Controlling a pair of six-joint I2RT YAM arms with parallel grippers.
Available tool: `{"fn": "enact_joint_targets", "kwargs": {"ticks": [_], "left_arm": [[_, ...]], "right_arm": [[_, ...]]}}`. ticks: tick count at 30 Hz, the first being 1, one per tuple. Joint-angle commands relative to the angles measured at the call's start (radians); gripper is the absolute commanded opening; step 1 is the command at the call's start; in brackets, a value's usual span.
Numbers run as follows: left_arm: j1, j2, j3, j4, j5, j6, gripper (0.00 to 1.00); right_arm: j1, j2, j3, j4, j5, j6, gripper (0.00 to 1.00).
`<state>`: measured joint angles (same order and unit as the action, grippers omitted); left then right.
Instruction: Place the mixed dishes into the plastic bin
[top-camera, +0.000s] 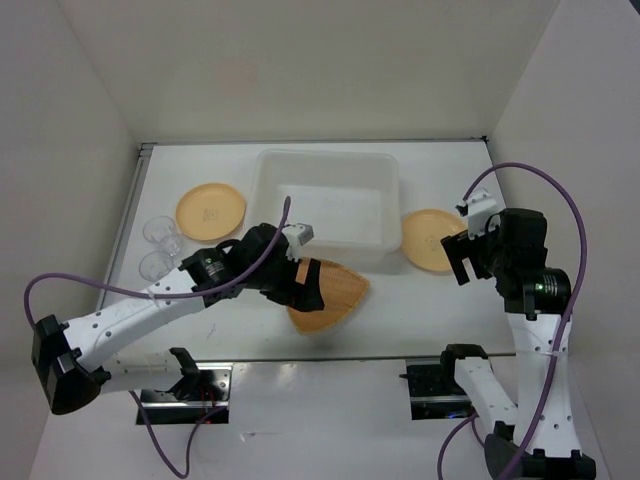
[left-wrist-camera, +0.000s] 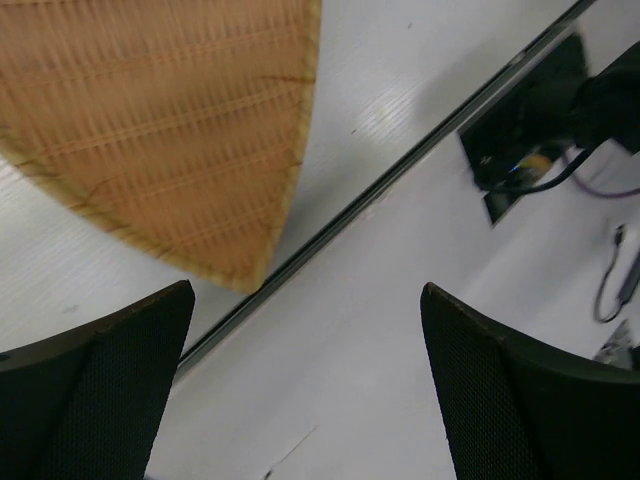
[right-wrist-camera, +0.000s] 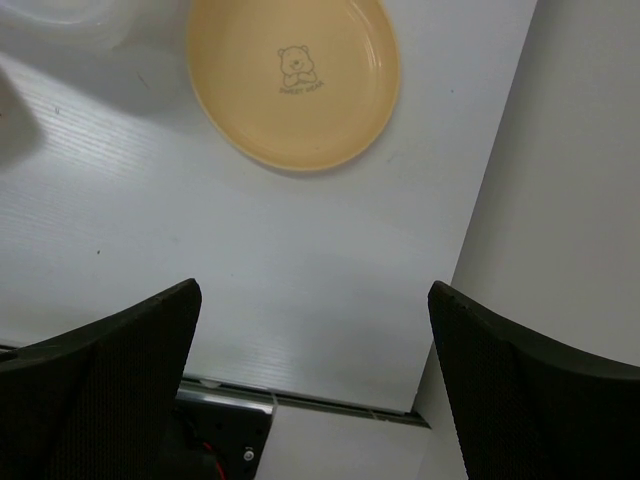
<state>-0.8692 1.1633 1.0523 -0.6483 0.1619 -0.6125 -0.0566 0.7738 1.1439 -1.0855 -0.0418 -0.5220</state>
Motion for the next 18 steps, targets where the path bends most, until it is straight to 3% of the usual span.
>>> {"fn": "enact_joint_targets", "kwargs": {"ticks": [1, 3, 8, 14, 18], "left_arm": [[-0.013, 0.007, -0.090, 0.189, 0.033, -0.133, 1.00], [-0.013, 0.007, -0.188, 0.298, 0.086, -0.192, 1.00], [-0.013, 0.052, -0.293, 0.366, 0.100, -0.308, 1.00], [-0.004, 0.061, -0.313, 0.337, 0.039, -0.371, 1.00], [0.036, -0.020, -0.392, 0.328, 0.027, -0.443, 1.00]], "right_arm": [[0.008, -0.005, 0.010, 0.093, -0.013, 0.045, 0.98], [0.008, -0.018, -0.004, 0.105, -0.013, 0.045, 0.98], [0.008, -0.028, -0.004, 0.105, -0.013, 0.045, 0.98], [0.008, -0.007, -0.004, 0.105, -0.024, 0.036, 0.98], [0.008, 0.002, -0.004, 0.105, -0.024, 0.036, 0.98]]}}
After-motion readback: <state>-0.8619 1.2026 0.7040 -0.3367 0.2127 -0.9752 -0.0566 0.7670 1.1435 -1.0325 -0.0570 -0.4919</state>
